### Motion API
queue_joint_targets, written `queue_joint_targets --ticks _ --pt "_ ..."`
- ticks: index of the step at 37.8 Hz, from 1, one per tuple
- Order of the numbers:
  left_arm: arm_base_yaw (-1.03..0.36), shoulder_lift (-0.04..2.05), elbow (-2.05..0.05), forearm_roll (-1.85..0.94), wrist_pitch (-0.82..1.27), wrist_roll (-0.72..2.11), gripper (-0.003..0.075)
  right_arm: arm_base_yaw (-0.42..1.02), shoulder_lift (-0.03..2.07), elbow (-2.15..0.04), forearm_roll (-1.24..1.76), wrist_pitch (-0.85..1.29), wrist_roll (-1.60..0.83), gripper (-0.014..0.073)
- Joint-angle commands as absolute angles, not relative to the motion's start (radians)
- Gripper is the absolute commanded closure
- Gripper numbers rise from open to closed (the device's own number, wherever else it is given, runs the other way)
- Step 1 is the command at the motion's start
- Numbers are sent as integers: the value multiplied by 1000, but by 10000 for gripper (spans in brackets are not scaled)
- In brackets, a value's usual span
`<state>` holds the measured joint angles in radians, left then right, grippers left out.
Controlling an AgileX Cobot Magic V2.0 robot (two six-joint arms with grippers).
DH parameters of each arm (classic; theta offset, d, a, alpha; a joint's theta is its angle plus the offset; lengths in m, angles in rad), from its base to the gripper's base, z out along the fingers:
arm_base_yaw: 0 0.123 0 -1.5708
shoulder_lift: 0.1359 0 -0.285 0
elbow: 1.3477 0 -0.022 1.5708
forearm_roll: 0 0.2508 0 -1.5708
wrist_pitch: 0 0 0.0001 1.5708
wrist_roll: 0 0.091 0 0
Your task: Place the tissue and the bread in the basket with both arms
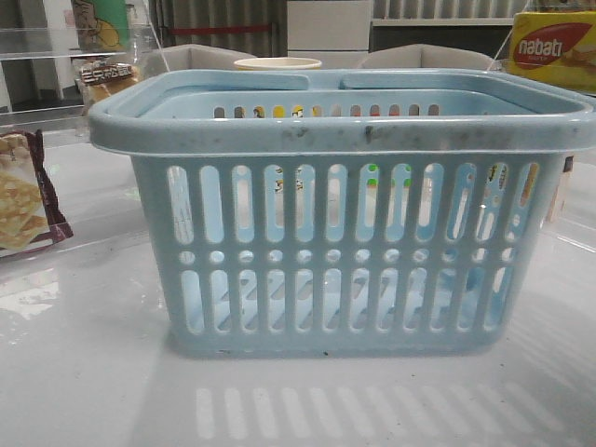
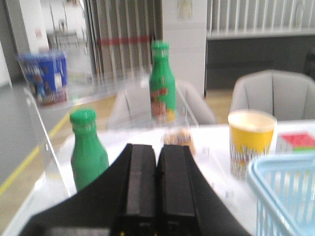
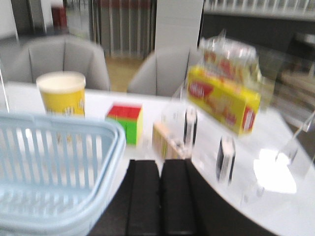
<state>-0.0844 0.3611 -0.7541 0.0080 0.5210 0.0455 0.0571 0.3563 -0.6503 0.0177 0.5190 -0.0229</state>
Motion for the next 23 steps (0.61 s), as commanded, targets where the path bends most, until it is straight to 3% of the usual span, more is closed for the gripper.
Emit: queue_joint_targets --ticks 1,7,23 --pt "-81 427 -790 0 544 38 630 51 437 -684 20 532 -25 564" --pt "-81 498 -790 0 643 38 630 51 554 -684 20 640 -25 564" --pt "-81 624 -790 0 648 38 630 51 740 -684 20 654 -25 564"
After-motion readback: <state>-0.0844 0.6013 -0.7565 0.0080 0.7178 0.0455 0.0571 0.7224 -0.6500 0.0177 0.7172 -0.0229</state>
